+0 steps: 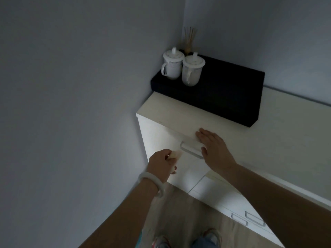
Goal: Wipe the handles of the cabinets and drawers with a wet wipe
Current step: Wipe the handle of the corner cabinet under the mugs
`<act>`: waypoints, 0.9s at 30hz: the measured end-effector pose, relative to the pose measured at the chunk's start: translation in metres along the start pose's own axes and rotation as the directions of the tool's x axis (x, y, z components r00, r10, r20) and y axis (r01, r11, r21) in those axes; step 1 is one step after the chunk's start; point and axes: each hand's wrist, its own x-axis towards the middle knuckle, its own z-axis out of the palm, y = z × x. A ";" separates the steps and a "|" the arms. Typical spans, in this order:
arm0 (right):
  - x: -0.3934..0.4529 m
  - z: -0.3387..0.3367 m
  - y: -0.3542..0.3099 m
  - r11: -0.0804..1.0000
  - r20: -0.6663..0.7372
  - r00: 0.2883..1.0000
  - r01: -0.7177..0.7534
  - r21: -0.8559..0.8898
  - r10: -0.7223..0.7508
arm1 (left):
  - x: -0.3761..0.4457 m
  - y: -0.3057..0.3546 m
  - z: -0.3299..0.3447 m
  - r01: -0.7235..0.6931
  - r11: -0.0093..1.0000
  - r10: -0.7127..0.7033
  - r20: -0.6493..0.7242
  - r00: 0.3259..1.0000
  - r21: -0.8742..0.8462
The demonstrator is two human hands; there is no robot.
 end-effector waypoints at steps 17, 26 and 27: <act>-0.056 -0.046 0.003 0.976 0.081 0.987 -0.152 0.153 0.141 | -0.004 0.037 0.042 -0.129 0.982 0.111 0.130 0.985 0.140; -0.117 -0.068 0.030 0.856 0.119 0.959 -0.283 0.434 0.257 | -0.043 0.063 0.097 -0.227 0.946 0.196 0.146 0.970 0.234; -0.123 -0.070 0.031 0.836 0.122 0.958 -0.285 0.470 0.258 | -0.050 0.064 0.102 -0.244 0.936 0.214 0.139 0.967 0.255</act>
